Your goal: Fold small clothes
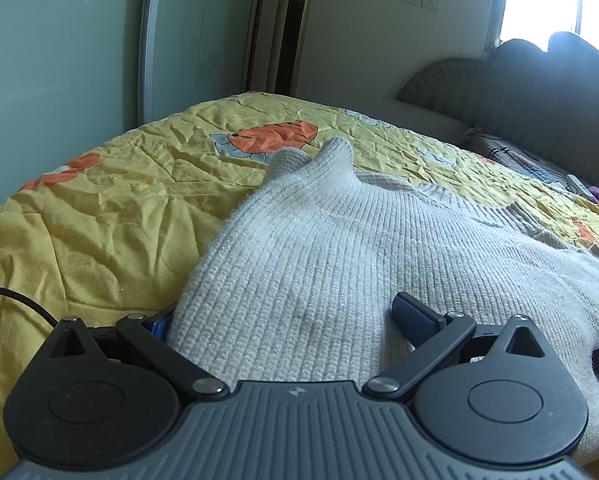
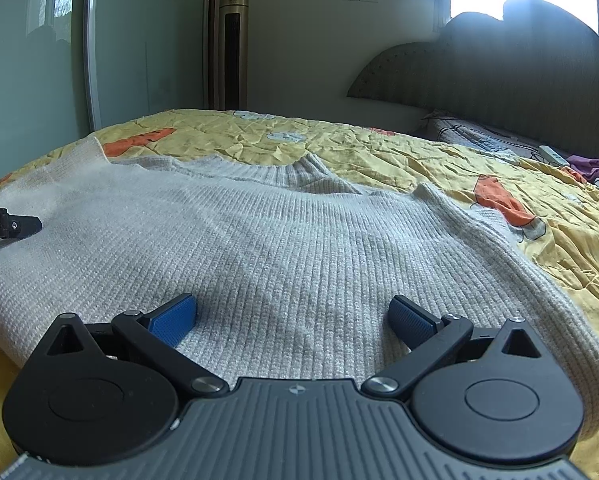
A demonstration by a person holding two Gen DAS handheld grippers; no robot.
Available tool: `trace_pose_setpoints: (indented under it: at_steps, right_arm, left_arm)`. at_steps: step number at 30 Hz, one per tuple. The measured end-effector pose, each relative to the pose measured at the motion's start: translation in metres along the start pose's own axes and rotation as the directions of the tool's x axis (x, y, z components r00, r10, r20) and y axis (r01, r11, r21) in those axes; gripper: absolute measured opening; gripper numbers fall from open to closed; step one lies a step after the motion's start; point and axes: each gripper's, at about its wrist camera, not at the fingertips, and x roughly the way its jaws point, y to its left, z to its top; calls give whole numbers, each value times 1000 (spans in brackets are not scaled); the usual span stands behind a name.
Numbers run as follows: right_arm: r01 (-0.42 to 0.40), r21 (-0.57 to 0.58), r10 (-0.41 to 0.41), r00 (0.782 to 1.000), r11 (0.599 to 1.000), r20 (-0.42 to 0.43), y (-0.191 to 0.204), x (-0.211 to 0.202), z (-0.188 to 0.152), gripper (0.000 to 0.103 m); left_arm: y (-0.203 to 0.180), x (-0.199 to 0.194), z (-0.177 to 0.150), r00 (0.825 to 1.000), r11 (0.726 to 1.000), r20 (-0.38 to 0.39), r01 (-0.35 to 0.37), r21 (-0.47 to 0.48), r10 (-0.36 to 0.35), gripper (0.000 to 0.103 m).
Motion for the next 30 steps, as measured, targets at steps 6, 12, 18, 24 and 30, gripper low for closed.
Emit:
trace_pose_setpoints:
  at_steps: [6, 12, 18, 24, 30]
  right_arm:
    - [-13, -30, 15, 998, 999, 60, 14, -13, 1, 103]
    - [-120, -179, 139, 985, 977, 101, 66, -29, 14, 103]
    - [-232, -325, 265, 962, 917, 62, 124, -41, 11, 102]
    - [-203, -513, 267, 962, 834, 54, 177, -48, 2, 97]
    - [-94, -649, 165, 985, 755, 50, 214, -39, -11, 92]
  left_arm:
    - [13, -10, 9, 996, 995, -32, 75, -68, -77, 103]
    - [46, -10, 36, 981, 984, -109, 146, -106, -157, 103]
    - [54, -3, 72, 984, 989, -127, 132, 71, -122, 103]
    - [54, 31, 94, 956, 979, -235, 194, 66, -174, 103]
    - [54, 68, 103, 904, 961, -334, 276, -15, -265, 103]
